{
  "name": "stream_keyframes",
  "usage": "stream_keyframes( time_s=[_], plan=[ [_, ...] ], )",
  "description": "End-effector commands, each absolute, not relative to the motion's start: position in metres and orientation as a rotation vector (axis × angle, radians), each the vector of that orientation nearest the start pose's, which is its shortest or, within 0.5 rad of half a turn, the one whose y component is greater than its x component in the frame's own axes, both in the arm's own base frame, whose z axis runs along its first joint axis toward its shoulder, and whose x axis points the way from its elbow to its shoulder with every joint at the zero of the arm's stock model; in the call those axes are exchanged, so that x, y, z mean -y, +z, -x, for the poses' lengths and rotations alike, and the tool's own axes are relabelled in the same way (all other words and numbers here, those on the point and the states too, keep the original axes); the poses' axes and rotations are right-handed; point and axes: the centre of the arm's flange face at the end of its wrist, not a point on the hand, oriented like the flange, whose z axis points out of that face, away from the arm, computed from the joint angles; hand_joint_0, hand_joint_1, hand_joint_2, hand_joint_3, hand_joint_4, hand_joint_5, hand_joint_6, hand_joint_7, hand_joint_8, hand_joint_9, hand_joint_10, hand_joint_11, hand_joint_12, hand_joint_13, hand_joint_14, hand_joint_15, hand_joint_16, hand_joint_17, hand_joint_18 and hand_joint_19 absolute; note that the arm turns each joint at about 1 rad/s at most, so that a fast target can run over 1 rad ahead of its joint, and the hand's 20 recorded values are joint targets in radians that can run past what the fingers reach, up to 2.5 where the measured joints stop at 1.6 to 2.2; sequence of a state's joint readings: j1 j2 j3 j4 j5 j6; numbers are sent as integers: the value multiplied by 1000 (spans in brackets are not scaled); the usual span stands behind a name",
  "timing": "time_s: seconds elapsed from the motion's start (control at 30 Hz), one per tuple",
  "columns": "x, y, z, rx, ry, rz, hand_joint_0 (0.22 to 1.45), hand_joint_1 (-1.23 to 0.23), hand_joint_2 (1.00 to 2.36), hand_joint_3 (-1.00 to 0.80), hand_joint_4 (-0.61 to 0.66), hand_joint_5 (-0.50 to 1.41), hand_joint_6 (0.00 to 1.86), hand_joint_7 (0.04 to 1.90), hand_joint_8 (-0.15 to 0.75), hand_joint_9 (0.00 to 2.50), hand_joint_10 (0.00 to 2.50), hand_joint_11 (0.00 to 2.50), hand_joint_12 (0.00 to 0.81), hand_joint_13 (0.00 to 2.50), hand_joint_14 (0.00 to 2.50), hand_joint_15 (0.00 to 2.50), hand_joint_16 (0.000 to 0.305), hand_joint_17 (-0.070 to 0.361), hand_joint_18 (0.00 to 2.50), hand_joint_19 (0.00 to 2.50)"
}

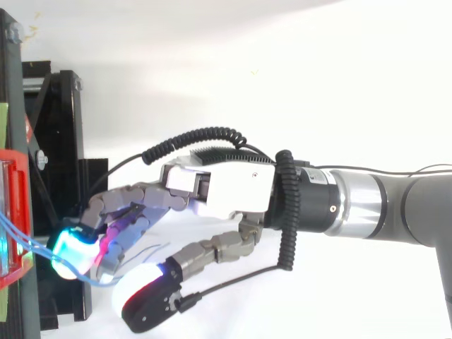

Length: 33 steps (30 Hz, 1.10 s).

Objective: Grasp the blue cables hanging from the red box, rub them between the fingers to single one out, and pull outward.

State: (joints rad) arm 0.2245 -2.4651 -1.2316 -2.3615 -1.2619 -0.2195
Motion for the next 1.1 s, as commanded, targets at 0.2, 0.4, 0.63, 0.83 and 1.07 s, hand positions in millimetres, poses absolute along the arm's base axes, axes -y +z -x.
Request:
stream_keyframes(
  time_s=[0.2,0.4,0.63,0.83,1.07],
  plan=[
    [-31,158,-803,-1011,1213,-1048,533,-526,1002,-467,309,-145,503,856,300,963,17,458,361,792,18,481,40,90,422,397],
    [-31,157,-802,-1008,1246,-1080,536,-523,1003,-464,308,-143,503,863,305,985,16,480,358,804,20,486,40,89,431,403],
    [-31,156,-802,-991,1279,-1119,531,-526,1002,-472,297,-143,503,861,296,957,15,461,361,790,19,474,42,95,438,400],
    [-19,155,-801,-992,1267,-1124,507,-520,1001,-481,275,-153,503,847,288,746,11,348,369,694,18,446,47,106,418,396],
    [-5,148,-799,-1016,1238,-1139,476,-513,1000,-500,236,-171,503,785,319,456,0,17,407,428,10,259,53,120,332,342]
  ],
)
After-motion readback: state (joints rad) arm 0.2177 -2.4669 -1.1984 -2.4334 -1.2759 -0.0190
